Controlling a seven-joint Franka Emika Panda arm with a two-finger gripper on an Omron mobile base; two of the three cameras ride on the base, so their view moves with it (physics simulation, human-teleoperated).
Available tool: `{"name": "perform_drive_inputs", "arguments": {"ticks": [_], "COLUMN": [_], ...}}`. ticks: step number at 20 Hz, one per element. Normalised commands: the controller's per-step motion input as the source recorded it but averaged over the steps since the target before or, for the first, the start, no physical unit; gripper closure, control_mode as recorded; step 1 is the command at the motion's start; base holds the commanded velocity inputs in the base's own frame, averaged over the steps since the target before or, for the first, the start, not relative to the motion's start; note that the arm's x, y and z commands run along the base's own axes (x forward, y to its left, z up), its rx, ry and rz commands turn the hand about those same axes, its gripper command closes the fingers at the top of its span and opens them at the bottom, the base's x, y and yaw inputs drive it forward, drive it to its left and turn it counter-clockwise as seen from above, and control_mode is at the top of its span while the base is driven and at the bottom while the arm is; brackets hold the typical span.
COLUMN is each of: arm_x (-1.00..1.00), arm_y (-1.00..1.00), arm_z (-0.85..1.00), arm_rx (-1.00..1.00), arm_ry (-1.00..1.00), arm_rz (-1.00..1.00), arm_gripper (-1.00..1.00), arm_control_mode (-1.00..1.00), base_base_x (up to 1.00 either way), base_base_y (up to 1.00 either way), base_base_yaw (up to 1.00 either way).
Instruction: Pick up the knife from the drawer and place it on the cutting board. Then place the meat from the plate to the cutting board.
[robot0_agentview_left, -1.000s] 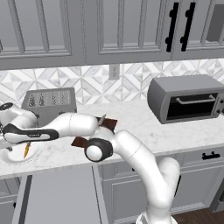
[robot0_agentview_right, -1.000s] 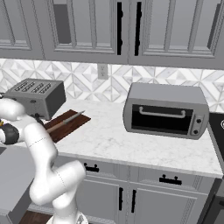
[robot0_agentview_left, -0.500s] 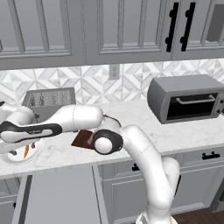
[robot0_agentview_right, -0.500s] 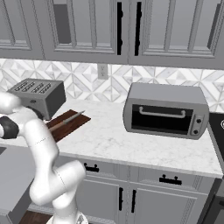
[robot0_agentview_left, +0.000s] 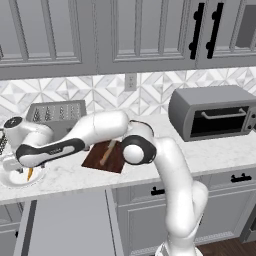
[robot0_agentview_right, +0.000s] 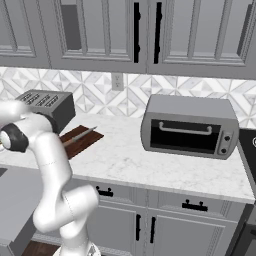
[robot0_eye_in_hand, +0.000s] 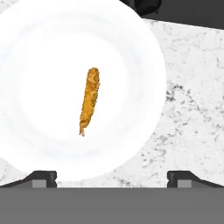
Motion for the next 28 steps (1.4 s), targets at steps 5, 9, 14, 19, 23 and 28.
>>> {"name": "perform_drive_inputs", "arguments": {"ticks": [5, 9, 14, 19, 23, 28], "arm_x": [0.27, 0.18, 0.21, 0.05, 0.00, 0.00], "arm_y": [0.00, 0.24, 0.36, 0.24, 0.20, 0.13], "arm_z": [0.00, 0.12, 0.03, -0.01, -0.01, -0.08], "arm_rx": [0.11, -0.02, -0.10, -0.07, -0.01, -0.02], "arm_ry": [0.00, 0.13, 0.17, 0.03, -0.07, -0.15], "arm_rz": [0.00, 0.00, 0.00, 0.00, 0.00, 0.00], "arm_gripper": [-1.00, -1.00, -1.00, -1.00, -1.00, -1.00], "arm_control_mode": [-1.00, -1.00, -1.00, -1.00, -1.00, -1.00], "base_base_x": [0.00, 0.00, 0.00, 0.00, 0.00, 0.00], "base_base_y": [0.00, 0.00, 0.00, 0.00, 0.00, 0.00], "base_base_yaw": [0.00, 0.00, 0.00, 0.00, 0.00, 0.00]}}
